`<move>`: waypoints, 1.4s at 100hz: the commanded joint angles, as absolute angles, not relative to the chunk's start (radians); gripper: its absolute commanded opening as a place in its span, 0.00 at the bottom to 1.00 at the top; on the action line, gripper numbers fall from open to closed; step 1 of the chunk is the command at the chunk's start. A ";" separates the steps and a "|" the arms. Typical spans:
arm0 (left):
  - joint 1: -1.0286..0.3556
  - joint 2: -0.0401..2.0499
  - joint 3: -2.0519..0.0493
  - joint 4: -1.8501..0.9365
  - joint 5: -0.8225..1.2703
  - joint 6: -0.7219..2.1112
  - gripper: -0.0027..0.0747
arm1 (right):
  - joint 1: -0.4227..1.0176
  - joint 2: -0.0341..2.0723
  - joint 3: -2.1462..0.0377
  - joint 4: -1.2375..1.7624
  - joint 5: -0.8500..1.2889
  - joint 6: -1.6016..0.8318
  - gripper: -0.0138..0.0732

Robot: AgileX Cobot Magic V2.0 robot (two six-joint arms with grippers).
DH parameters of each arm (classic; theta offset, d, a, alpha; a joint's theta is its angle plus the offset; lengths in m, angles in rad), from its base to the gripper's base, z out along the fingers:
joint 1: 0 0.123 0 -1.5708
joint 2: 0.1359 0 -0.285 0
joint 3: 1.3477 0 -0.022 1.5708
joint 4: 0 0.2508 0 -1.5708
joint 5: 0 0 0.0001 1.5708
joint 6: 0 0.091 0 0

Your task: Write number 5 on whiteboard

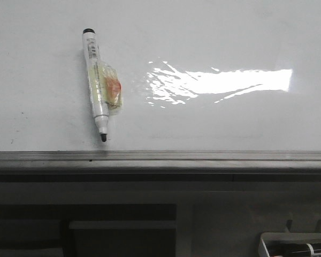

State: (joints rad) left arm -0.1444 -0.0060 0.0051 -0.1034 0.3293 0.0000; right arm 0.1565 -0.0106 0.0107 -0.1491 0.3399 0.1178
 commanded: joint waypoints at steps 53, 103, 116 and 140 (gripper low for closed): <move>-0.143 -0.033 0.022 -0.104 0.259 -0.005 0.01 | 0.148 -0.028 0.037 -0.150 0.323 0.108 0.11; -0.143 -0.033 0.022 -0.104 0.259 -0.005 0.01 | 0.148 -0.028 0.037 -0.150 0.323 0.108 0.11; -0.143 -0.033 0.022 -0.094 0.259 0.000 0.01 | 0.148 -0.028 0.037 -0.162 0.305 0.108 0.11; -0.143 -0.033 0.022 -0.310 0.173 -0.005 0.01 | 0.148 -0.028 0.037 -0.135 -0.012 0.122 0.11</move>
